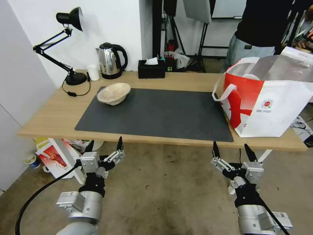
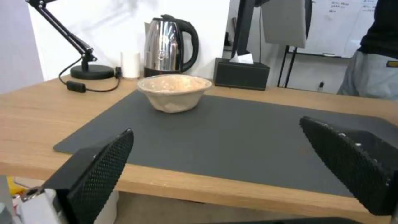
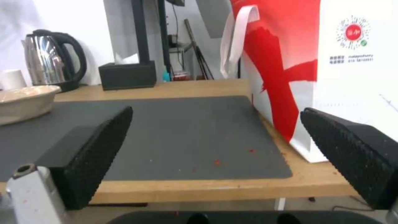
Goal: Pick up the trash from the table and place it into the takeout bag.
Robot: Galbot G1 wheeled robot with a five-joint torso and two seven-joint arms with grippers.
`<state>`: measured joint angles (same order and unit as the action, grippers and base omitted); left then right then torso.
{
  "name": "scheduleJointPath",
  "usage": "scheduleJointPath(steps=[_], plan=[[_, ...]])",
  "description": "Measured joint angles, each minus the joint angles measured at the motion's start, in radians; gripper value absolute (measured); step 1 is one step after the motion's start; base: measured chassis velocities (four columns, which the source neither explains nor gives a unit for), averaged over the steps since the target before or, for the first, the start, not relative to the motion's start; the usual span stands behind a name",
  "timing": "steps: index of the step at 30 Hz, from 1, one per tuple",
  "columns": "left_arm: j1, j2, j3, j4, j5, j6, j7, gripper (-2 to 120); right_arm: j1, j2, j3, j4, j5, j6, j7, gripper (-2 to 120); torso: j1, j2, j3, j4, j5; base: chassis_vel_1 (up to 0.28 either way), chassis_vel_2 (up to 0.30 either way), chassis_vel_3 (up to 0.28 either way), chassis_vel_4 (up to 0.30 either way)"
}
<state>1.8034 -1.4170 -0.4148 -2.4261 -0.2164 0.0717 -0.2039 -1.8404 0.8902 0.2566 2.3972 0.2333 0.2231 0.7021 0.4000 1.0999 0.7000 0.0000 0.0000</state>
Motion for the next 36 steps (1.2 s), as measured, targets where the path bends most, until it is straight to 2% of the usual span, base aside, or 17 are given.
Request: scheduleJointPath(steps=[10, 17, 36], plan=[[-0.005, -0.004, 0.006, 0.014, -0.002, -0.005, 0.000, 100, 0.001, -0.003, -0.019, -0.026, -0.012, -0.008, 0.029, 100, 0.000, 0.000, 0.000, 0.0000, 0.0000, 0.000, 0.000, 0.000, 0.000], [-0.007, -0.004, 0.006, 0.021, -0.001, -0.007, 0.000, 100, 0.001, 0.004, -0.036, -0.059, -0.081, -0.018, 0.046, 100, 0.000, 0.000, 0.000, 0.0000, 0.0000, 0.000, 0.000, 0.000, 0.000], [-0.006, 0.002, 0.003, 0.026, -0.001, -0.012, -0.001, 100, 0.019, 0.003, -0.047, -0.067, -0.100, -0.027, 0.047, 100, 0.000, 0.000, 0.000, 0.0000, 0.0000, 0.000, 0.000, 0.000, 0.000]])
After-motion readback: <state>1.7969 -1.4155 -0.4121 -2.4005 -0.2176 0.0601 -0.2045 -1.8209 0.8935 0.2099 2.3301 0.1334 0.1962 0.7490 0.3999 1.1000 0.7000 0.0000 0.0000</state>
